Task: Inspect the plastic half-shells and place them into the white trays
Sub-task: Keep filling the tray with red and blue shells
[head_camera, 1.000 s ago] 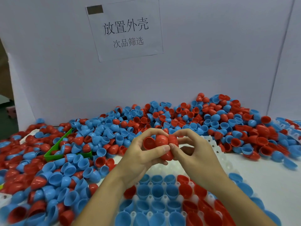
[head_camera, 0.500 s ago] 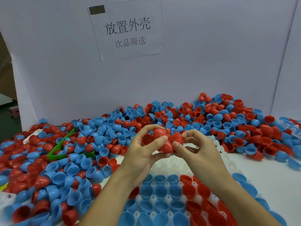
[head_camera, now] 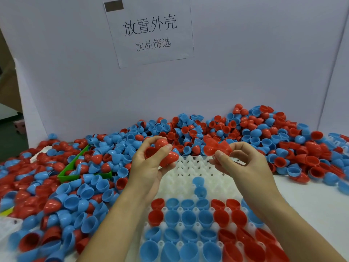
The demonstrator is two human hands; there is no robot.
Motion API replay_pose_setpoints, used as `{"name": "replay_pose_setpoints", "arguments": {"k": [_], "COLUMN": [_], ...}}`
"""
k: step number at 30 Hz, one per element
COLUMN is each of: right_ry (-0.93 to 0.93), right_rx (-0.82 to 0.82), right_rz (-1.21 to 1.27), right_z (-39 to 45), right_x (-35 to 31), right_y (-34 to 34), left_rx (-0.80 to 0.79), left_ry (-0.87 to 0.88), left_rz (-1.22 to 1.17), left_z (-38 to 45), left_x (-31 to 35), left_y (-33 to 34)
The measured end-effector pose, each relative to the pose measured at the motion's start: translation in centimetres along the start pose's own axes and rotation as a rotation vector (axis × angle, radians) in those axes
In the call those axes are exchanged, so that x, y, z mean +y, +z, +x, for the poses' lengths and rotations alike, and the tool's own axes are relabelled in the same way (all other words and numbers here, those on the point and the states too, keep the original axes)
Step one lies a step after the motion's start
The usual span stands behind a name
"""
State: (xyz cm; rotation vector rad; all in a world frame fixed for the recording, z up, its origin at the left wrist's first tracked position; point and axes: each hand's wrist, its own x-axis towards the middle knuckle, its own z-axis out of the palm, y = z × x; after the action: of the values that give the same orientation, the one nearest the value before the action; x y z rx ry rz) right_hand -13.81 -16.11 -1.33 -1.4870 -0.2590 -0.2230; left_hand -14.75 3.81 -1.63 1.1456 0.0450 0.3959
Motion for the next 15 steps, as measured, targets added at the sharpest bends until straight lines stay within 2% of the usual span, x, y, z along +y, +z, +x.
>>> {"name": "replay_pose_setpoints", "arguments": {"k": [4, 5, 9, 13, 15], "right_ry": [0.113, 0.143, 0.193, 0.21, 0.207], "right_rx": [0.012, 0.017, 0.02, 0.009, 0.01], "right_rz": [0.133, 0.174, 0.191, 0.194, 0.179], "right_z": [0.4, 0.5, 1.0, 1.2, 1.2], "right_x": [0.1, 0.1, 0.1, 0.2, 0.3], "right_y": [-0.3, -0.5, -0.9, -0.9, -1.0], "left_rx": [0.105, 0.135, 0.225, 0.2, 0.241], "left_ry": [-0.066, -0.05, 0.17, 0.107, 0.173], "left_rz": [-0.058, -0.019, 0.443, 0.364, 0.554], "left_z": [0.6, 0.7, 1.1, 1.1, 1.5], "left_x": [0.0, 0.2, 0.7, 0.4, 0.3], "left_y": [-0.6, -0.9, -2.2, -2.4, -3.2]}}
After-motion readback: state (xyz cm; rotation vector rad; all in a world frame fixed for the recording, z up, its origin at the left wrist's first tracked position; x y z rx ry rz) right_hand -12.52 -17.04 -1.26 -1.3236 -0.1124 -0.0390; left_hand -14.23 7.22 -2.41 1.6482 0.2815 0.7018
